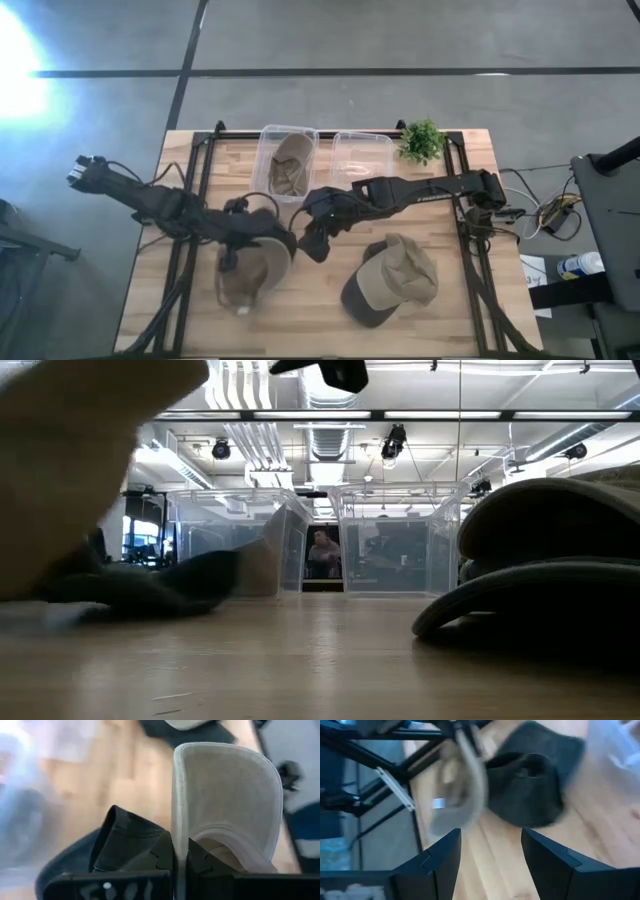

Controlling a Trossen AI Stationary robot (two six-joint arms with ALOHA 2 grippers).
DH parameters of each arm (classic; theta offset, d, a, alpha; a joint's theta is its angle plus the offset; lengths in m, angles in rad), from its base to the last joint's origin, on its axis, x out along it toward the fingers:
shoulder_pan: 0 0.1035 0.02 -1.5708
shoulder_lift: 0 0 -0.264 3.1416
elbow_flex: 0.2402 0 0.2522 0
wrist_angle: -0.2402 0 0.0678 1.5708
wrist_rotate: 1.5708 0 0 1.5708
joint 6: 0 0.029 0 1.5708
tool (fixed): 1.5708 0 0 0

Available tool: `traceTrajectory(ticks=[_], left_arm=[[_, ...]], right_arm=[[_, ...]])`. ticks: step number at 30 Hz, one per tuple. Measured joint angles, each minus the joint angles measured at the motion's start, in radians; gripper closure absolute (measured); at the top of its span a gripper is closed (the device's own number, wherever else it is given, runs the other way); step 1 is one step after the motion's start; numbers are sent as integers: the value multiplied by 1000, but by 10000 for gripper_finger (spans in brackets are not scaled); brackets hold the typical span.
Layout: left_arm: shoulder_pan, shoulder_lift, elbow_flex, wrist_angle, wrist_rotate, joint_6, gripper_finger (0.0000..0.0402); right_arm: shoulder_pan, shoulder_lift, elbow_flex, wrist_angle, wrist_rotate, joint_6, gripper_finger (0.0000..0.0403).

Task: Pick & Place hat
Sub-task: Put the left brown cap into the left transparent bin

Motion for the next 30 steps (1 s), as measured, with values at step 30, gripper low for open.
traceTrajectory(ticks=[30], left_arm=[[13, 99, 253, 4, -187, 83, 391]], right_arm=[[13, 6, 0, 117, -54, 105, 257]])
